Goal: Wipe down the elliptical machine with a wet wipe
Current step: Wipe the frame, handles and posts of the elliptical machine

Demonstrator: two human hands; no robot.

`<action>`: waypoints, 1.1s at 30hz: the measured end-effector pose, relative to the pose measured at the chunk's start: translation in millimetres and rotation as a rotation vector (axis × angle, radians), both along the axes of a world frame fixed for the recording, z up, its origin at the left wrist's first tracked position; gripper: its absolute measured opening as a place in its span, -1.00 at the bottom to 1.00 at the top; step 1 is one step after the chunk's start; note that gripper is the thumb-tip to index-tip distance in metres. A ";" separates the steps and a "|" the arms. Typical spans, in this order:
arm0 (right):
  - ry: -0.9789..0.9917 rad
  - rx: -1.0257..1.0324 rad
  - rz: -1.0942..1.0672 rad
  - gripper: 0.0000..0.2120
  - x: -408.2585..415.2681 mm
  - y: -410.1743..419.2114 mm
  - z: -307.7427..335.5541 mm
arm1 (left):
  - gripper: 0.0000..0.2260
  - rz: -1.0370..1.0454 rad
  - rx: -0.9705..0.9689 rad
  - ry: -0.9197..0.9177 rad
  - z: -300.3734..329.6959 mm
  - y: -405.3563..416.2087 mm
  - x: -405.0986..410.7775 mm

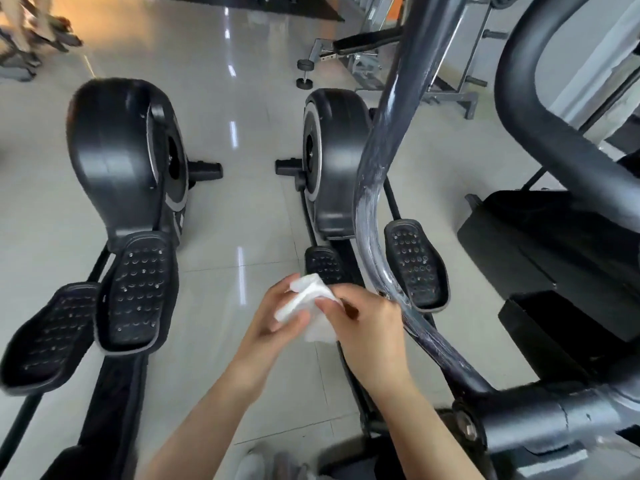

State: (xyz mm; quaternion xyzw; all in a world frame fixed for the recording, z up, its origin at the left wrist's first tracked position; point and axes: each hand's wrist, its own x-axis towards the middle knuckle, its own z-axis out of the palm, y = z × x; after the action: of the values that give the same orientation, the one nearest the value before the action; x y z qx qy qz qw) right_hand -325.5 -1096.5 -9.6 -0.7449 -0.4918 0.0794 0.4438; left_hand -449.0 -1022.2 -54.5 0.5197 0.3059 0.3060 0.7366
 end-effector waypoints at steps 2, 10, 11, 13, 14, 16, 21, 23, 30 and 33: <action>0.211 -0.071 0.099 -0.72 -10.7 16.0 -3.7 | -0.20 0.020 -0.106 -0.105 -1.5 9.5 -12.5; 0.516 -0.168 0.061 -0.78 -27.6 93.8 -36.2 | -0.61 0.130 -0.323 -0.023 -19.6 100.1 -29.1; 0.549 -0.176 0.034 -0.87 -24.4 107.3 -39.9 | -0.69 0.102 -0.331 -0.007 -21.0 117.9 -24.2; 0.649 -0.194 -0.019 -0.82 -16.5 136.6 -50.4 | -0.86 0.058 -0.326 0.022 -27.1 159.4 -9.3; 0.689 -0.205 -0.044 -0.78 -11.4 151.2 -55.5 | -0.90 0.048 -0.315 0.048 -29.8 181.9 1.9; 0.728 -0.216 -0.139 -0.78 -1.9 179.5 -63.7 | -0.89 0.032 -0.278 0.117 -30.9 225.7 27.5; 0.742 -0.036 -0.484 -0.86 21.4 235.1 -60.0 | -0.78 -0.151 -0.213 0.189 -24.0 301.1 92.5; 0.701 0.062 -0.613 -0.85 31.6 246.2 -52.6 | -0.85 -0.243 -0.206 0.205 -21.0 320.7 113.4; 1.042 0.167 -0.751 -0.85 73.3 266.4 -40.2 | -0.88 -0.327 -0.202 0.154 -11.3 327.3 195.8; 1.028 0.254 -0.845 -0.79 104.5 263.9 -40.8 | -0.86 -0.381 -0.236 0.083 -4.3 322.1 222.2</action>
State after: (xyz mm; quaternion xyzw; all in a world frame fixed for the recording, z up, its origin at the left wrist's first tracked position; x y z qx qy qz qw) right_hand -221.0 -832.6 -50.3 -0.6829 0.1097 0.1848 0.6982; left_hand -226.8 -700.1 -58.7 0.4904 0.2660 0.1019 0.8236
